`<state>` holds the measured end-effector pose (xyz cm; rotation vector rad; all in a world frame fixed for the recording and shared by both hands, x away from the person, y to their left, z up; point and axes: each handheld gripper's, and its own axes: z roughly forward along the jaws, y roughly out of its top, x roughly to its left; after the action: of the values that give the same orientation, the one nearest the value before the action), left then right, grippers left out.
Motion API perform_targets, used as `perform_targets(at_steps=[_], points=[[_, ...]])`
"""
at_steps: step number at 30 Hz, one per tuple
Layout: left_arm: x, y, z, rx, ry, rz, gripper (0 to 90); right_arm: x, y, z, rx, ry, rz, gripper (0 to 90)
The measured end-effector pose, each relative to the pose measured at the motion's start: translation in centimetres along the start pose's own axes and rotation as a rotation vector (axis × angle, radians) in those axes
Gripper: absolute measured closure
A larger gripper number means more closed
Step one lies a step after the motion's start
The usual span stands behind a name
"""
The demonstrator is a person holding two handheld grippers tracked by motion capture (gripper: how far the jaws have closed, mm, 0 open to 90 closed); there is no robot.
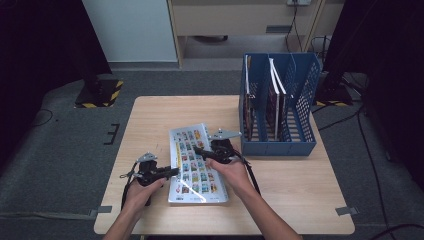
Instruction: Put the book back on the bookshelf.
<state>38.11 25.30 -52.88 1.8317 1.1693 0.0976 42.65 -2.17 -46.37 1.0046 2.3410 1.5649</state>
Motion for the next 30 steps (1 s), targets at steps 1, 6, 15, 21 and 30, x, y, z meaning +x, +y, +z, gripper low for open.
perform_targets(at_steps=[1,6,15,21,30], points=[[0.0,0.0,0.0,0.001,0.001,0.004,70.5,0.0,0.1,0.0,0.004,0.004,-0.002,70.4],[-0.2,0.1,-0.1,0.001,0.007,0.019,70.9,0.3,1.0,0.3,0.057,0.013,-0.026,66.3],[-0.3,0.2,-0.2,-0.003,0.008,0.029,73.5,0.8,2.2,1.0,0.125,-0.022,-0.049,67.6],[-0.5,0.4,-0.4,0.008,0.018,0.066,74.9,0.4,2.3,1.2,0.15,-0.042,-0.04,63.9],[-0.6,0.6,-0.8,-0.042,0.023,0.039,72.4,0.1,2.5,0.7,0.097,-0.062,-0.05,71.6]])
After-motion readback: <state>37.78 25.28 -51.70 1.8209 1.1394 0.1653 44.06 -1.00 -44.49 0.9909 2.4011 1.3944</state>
